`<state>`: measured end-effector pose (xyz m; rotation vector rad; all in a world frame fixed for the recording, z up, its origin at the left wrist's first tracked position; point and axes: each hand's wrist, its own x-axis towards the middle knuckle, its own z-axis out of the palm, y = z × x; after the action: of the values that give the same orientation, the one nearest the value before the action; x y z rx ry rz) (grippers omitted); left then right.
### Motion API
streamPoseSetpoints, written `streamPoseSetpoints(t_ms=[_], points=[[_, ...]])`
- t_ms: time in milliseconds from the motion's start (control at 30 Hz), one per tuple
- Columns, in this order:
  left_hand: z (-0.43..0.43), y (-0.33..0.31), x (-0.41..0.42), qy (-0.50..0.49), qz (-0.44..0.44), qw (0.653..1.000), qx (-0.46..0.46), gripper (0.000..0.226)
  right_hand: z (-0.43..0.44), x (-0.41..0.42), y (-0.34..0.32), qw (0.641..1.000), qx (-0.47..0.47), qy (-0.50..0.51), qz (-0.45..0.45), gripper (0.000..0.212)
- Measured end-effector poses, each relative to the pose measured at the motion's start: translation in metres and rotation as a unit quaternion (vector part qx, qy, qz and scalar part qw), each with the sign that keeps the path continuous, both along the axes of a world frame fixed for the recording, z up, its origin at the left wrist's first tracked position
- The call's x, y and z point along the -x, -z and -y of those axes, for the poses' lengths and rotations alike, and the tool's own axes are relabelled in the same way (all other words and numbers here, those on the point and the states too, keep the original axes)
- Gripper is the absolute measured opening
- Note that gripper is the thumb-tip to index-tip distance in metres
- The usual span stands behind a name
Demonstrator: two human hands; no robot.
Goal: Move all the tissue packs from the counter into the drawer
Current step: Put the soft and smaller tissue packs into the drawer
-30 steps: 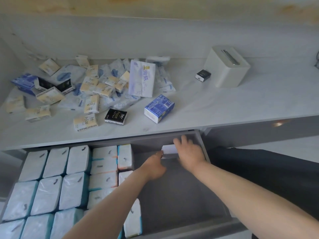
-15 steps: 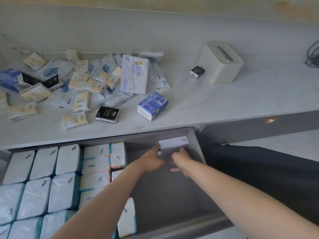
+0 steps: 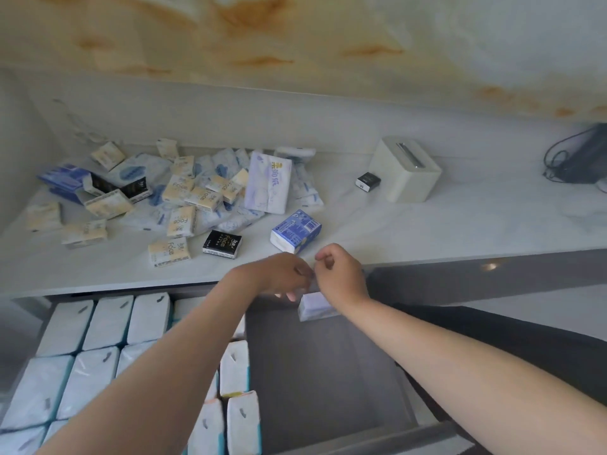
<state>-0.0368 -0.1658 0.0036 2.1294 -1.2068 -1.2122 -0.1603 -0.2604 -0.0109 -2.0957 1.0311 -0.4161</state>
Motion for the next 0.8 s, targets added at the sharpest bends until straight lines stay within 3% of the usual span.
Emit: streamPoseSetpoints(t_ms=[133, 300, 433, 567, 800], points=[[0.0, -0.036, -0.029, -0.109, 0.063, 0.988, 0.09, 0.021, 0.011, -0.042, -0.033, 0.998, 0.03, -0.046, 0.022, 0.017], [0.005, -0.039, -0.076, -0.292, 0.15, 0.925, 0.193, 0.044, 0.032, -0.098, -0.058, 0.995, -0.016, -0.092, -0.033, 0.036], [0.015, -0.026, -0.107, -0.303, 0.157, 0.93, 0.138, 0.059, 0.05, -0.13, -0.063, 0.988, -0.075, -0.102, -0.086, 0.066], [0.02, -0.009, -0.119, -0.277, 0.154, 0.945, 0.087, 0.05, 0.057, -0.149, -0.061, 0.983, -0.115, -0.124, -0.066, 0.061], [0.023, -0.012, -0.122, -0.385, 0.117, 0.889, 0.217, 0.041, 0.058, -0.156, -0.054, 0.979, -0.159, -0.123, 0.021, 0.065]])
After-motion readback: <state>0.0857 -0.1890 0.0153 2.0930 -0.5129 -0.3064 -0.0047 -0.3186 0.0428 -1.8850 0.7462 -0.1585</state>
